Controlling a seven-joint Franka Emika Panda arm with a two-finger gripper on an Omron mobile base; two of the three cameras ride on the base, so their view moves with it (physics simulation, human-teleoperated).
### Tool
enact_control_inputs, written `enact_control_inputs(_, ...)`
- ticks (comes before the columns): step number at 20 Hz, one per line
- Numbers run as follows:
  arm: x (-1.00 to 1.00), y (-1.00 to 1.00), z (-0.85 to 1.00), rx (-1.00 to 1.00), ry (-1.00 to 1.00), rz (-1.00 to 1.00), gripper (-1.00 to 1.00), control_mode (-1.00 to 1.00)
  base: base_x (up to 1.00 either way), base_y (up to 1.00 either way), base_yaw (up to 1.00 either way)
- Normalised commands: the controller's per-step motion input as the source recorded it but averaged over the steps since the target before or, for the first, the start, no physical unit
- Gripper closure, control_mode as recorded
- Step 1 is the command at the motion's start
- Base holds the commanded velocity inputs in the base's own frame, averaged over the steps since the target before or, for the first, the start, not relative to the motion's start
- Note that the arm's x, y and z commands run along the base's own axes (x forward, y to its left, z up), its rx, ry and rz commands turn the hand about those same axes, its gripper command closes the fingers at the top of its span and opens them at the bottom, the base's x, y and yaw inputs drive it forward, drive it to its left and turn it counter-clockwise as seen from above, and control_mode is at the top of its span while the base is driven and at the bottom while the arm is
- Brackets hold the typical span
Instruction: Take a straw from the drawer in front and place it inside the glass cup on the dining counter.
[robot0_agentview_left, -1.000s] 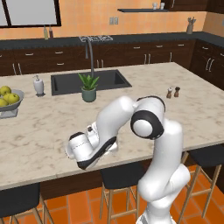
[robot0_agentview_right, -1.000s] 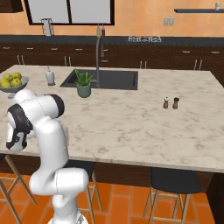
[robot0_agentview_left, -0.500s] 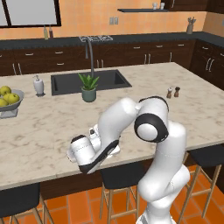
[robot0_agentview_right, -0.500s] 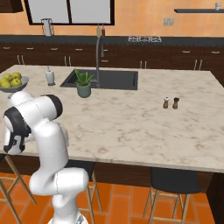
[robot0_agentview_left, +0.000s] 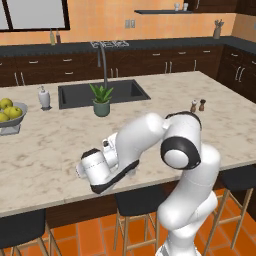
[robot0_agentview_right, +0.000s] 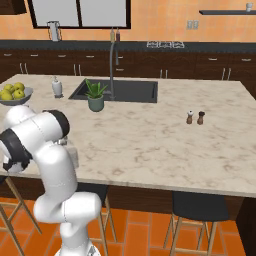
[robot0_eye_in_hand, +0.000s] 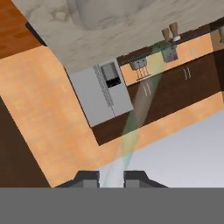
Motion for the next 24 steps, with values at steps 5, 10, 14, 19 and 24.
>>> enact_control_inputs(5,0.01,0.00,-0.07,0.00,0.02,0.00,1.00,-1.00,0.00,0.00,0.00)
enact_control_inputs(10,0.06,0.00,-0.42,0.00,0.11,0.00,1.00,-1.00,0.00,0.00,0.00)
enact_control_inputs(14,0.03,0.00,-0.30,0.00,0.07,0.00,1.00,-1.00,0.00,0.00,0.00)
enact_control_inputs(19,0.18,0.06,-0.23,0.00,0.04,0.00,1.00,-1.00,0.00,0.00,0.00)
enact_control_inputs(24,0.26,0.26,-0.30,-0.02,0.07,0.00,-1.00,-1.00,0.00,0.00,0.00)
